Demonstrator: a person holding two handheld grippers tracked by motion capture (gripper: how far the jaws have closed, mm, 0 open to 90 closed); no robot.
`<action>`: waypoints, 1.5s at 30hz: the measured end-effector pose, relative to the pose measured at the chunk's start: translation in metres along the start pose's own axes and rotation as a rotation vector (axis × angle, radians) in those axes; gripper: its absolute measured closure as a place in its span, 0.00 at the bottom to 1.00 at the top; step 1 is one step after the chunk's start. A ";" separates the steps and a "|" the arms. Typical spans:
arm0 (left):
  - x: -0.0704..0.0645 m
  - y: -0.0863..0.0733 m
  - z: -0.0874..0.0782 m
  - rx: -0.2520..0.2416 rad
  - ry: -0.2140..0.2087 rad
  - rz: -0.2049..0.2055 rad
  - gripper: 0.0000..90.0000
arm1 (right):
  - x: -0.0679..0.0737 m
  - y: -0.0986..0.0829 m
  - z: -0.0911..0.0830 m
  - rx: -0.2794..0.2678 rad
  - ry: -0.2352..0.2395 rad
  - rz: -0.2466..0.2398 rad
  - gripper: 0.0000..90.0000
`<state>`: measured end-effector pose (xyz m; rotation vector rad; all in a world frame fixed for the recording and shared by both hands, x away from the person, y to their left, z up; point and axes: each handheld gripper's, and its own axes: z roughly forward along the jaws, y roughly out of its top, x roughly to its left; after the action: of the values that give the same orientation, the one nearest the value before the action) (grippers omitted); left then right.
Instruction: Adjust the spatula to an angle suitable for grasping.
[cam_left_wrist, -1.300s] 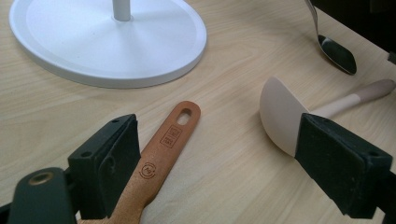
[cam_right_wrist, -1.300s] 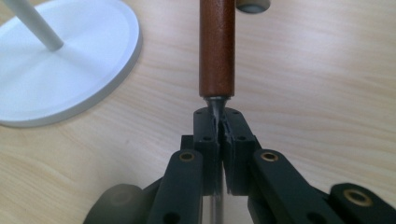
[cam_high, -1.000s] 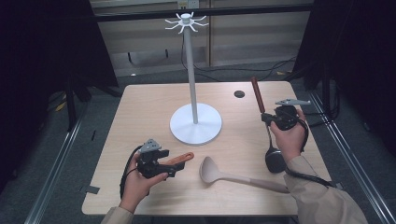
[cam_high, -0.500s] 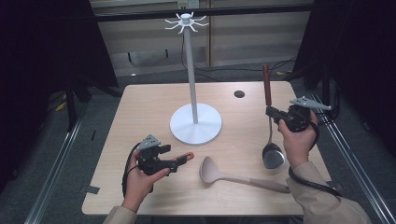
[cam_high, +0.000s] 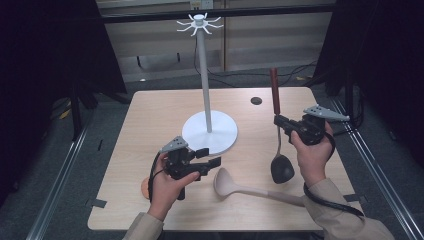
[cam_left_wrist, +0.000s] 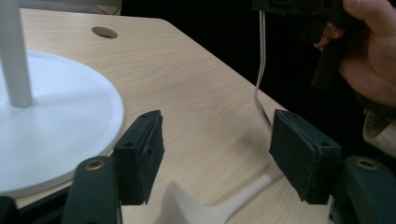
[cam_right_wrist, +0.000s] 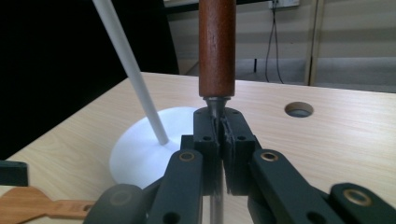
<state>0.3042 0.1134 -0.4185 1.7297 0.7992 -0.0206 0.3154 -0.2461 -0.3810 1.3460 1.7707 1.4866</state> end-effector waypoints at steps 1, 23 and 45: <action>-0.002 0.004 0.003 -0.003 -0.007 -0.001 0.39 | 0.002 0.001 0.000 0.000 0.011 0.007 0.96; -0.031 0.044 0.074 -0.062 -0.125 -0.058 0.75 | 0.045 0.007 0.014 -0.035 0.154 0.020 0.96; -0.030 0.049 0.078 -0.124 -0.111 -0.113 0.88 | 0.065 0.010 0.015 -0.044 0.198 -0.017 0.96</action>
<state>0.3366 0.0265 -0.3900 1.5515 0.7982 -0.1397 0.3051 -0.1822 -0.3611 1.1937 1.8514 1.6901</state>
